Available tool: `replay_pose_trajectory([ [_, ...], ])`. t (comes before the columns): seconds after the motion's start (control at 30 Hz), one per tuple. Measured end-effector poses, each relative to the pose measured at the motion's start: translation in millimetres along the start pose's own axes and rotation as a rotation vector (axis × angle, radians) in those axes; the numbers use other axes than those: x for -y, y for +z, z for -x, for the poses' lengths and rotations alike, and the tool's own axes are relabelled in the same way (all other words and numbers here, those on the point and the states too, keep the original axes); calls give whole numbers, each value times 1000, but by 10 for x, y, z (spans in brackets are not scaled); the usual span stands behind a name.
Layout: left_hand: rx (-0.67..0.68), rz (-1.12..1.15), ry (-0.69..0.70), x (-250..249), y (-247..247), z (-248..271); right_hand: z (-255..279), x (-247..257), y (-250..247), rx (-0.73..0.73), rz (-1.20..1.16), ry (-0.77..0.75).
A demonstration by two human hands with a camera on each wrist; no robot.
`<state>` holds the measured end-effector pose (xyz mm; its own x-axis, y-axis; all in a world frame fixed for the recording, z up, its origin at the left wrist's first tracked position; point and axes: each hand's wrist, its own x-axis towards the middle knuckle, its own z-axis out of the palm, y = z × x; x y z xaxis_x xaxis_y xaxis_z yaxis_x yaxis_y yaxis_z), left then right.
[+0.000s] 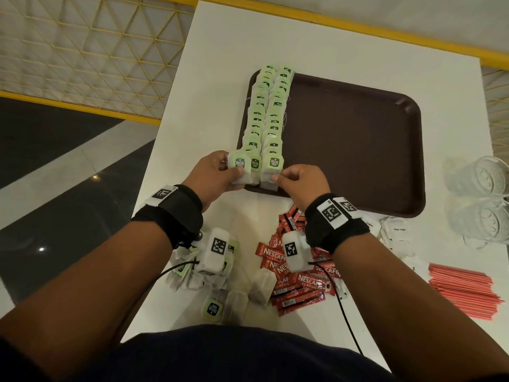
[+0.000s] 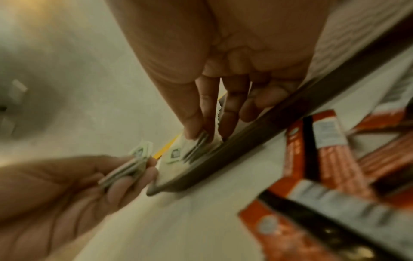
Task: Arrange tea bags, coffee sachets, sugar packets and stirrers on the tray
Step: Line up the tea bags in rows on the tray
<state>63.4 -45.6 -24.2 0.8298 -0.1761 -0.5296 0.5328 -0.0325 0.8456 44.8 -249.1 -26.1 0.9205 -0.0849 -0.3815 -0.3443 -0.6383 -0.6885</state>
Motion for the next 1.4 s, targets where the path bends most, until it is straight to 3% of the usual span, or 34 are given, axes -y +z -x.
replay_pose_trajectory([
  [0.13,-32,60,-50,-34,-31,-17,-23,2,-11,33,254,-2],
  [0.33,-29,31,-34,-48,-33,-22,-18,-43,13,-58,242,26],
  [0.47,-36,-33,3,-24,-16,-22,-10,31,10,-175,197,-52],
  [0.7,-46,-122,51,12,35,-29,-48,227,109,-12,74,-92],
  [1.1,-157,-9,37,-33,-158,-4,-197,190,263,-66,234,-95],
  [1.27,-128,-66,89,-141,-90,-13,-199,178,208,-157,147,-106],
  [1.4,-90,-135,177,-279,27,-73,-187,283,69,-112,-121,-162],
])
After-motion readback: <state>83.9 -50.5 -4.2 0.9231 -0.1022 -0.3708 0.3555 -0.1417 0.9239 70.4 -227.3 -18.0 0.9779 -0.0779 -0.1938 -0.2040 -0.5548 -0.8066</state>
